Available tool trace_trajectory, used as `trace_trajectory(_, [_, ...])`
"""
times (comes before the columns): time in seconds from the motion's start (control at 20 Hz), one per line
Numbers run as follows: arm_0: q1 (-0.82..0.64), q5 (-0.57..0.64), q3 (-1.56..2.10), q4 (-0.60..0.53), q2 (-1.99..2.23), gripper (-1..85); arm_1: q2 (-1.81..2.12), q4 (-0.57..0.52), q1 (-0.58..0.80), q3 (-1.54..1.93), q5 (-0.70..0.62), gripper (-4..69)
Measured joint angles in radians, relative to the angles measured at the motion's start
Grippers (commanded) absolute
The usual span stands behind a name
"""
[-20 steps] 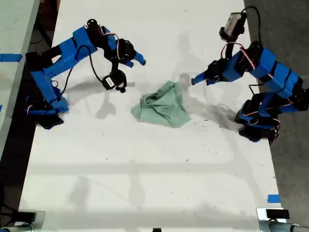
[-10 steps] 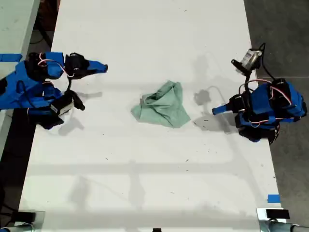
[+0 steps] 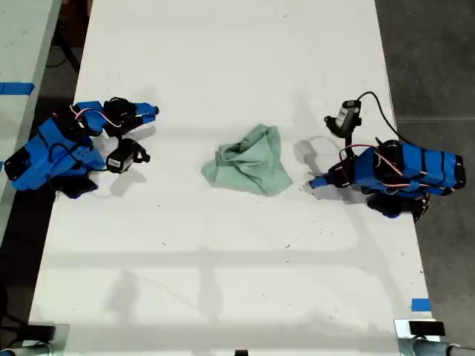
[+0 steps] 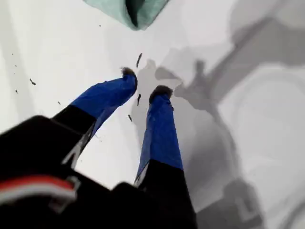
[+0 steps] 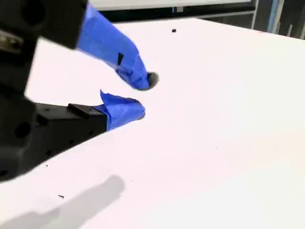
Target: Fold t shirt
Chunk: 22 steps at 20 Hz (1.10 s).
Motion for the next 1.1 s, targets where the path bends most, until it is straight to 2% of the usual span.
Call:
trace_trajectory(0.25, [-0.018, -0.107, 0.0, 0.071, 0.002, 3.5, 0.002, 0.0, 0.008, 0.002, 0.028, 9.8])
trace_trajectory(0.45, [-0.058, -0.11, 0.0, 0.074, 0.002, 4.8, 0.002, 0.0, 0.008, 0.002, -0.012, 9.3])
trace_trajectory(0.6, [-0.077, -0.107, 0.0, 0.074, 0.002, 3.2, 0.002, 0.0, 0.008, 0.002, -0.15, 7.6])
trace_trajectory(1.1, [-0.101, -0.104, 0.0, 0.074, 0.002, 0.5, 0.002, 0.0, 0.009, 0.002, -0.164, 6.7])
